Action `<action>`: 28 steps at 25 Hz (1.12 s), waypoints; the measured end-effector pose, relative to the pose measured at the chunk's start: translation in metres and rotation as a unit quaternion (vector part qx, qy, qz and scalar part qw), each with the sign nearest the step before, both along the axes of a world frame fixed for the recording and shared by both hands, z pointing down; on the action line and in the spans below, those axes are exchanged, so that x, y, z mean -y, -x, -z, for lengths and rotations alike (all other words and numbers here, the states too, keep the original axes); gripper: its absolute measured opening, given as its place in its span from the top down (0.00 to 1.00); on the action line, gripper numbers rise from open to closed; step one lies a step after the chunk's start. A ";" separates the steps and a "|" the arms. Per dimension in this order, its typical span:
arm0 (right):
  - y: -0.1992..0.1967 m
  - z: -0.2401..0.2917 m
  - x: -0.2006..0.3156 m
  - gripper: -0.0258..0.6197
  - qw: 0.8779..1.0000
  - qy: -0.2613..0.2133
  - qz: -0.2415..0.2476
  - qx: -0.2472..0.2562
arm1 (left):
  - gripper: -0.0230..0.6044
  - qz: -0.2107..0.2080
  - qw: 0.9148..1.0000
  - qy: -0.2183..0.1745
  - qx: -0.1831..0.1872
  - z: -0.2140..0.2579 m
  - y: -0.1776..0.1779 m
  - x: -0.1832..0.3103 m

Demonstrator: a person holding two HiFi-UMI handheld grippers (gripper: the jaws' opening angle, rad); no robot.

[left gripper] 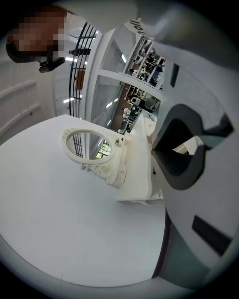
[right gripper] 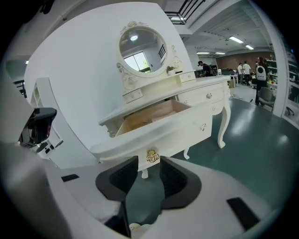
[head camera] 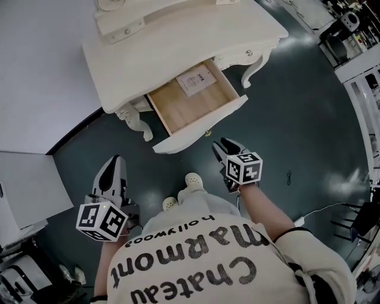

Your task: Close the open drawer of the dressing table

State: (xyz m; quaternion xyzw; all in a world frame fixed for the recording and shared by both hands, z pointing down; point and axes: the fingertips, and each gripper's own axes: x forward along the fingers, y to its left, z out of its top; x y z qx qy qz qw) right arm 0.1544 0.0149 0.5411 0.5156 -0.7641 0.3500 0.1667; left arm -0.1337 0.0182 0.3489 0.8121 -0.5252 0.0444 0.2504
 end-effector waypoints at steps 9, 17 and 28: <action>0.012 -0.017 0.032 0.66 0.998 0.016 0.059 -0.010 | 0.95 0.041 0.999 0.017 0.001 -0.010 0.005 0.010; 0.027 -0.030 0.044 0.66 0.995 0.025 0.091 -0.012 | 0.95 0.064 0.998 0.017 0.007 -0.011 0.009 0.014; 0.032 -0.039 0.061 0.71 0.991 0.033 0.119 -0.058 | 0.95 0.094 0.995 0.018 0.010 -0.010 0.013 0.017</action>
